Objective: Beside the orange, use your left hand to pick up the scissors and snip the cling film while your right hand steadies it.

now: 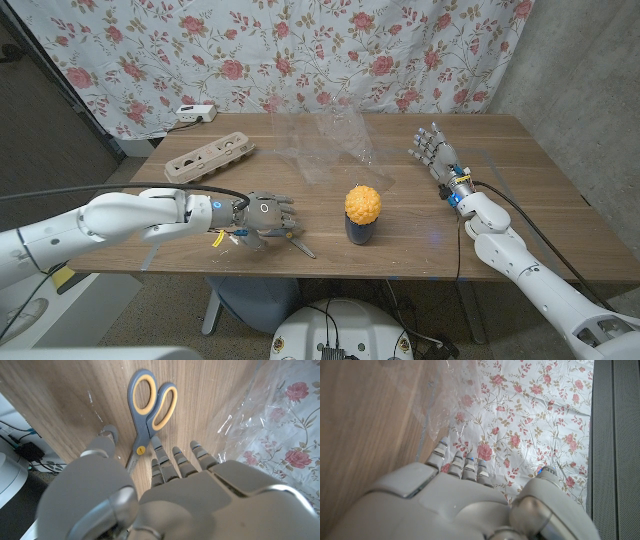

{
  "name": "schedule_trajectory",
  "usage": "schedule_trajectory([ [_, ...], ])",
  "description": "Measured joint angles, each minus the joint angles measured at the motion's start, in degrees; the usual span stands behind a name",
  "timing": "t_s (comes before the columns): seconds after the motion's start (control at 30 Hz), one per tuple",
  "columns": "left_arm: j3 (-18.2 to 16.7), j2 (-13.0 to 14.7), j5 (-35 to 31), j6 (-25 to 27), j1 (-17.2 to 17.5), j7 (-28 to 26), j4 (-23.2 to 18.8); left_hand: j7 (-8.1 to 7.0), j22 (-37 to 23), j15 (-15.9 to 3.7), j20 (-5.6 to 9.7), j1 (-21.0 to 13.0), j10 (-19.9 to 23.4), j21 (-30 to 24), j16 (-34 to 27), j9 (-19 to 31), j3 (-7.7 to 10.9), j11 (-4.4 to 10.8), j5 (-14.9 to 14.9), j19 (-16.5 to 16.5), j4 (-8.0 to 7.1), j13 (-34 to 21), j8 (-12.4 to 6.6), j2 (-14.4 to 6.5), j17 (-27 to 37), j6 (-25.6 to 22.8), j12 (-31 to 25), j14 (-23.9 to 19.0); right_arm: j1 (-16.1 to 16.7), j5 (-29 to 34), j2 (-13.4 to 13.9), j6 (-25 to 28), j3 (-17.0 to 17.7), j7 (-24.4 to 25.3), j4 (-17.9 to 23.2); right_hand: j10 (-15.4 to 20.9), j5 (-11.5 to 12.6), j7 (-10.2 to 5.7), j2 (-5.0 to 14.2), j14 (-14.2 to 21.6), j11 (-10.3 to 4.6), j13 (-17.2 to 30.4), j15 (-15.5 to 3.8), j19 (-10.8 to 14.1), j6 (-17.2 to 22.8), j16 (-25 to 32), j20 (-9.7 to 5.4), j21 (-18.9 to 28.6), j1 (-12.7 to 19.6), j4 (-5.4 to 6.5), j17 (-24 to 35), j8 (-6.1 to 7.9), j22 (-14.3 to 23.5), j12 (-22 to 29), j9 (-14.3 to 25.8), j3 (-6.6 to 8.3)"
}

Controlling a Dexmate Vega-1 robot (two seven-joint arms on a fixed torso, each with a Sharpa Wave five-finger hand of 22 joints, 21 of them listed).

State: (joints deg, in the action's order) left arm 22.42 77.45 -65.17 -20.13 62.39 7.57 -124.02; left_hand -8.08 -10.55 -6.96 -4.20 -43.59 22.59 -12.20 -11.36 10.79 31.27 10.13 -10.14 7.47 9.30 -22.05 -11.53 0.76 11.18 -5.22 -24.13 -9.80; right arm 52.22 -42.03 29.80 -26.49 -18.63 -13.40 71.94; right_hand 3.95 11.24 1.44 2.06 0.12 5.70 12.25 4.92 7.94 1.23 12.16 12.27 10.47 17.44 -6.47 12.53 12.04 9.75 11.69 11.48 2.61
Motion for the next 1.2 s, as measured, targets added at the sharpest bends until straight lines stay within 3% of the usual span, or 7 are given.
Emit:
schedule_trajectory([
  [1.2,2.2,-2.2,-0.5,-0.3,-1.6,1.9,1.2,0.0,0.0,0.52,0.0,0.0,-1.0,0.0,-0.2,0.0,-1.19,-0.61,0.0,0.0,-0.7,1.2,0.0,0.0,-0.3,0.0,1.9,0.5,-0.9,0.2,-0.5,0.0,-0.4,-0.1,-1.5,0.1,0.0,0.0,0.0,0.0,-0.13,0.0,0.0,-0.2,0.0,0.0,0.22,0.0,0.0,0.0,0.0,0.0,0.0,0.0,0.0,0.0],
])
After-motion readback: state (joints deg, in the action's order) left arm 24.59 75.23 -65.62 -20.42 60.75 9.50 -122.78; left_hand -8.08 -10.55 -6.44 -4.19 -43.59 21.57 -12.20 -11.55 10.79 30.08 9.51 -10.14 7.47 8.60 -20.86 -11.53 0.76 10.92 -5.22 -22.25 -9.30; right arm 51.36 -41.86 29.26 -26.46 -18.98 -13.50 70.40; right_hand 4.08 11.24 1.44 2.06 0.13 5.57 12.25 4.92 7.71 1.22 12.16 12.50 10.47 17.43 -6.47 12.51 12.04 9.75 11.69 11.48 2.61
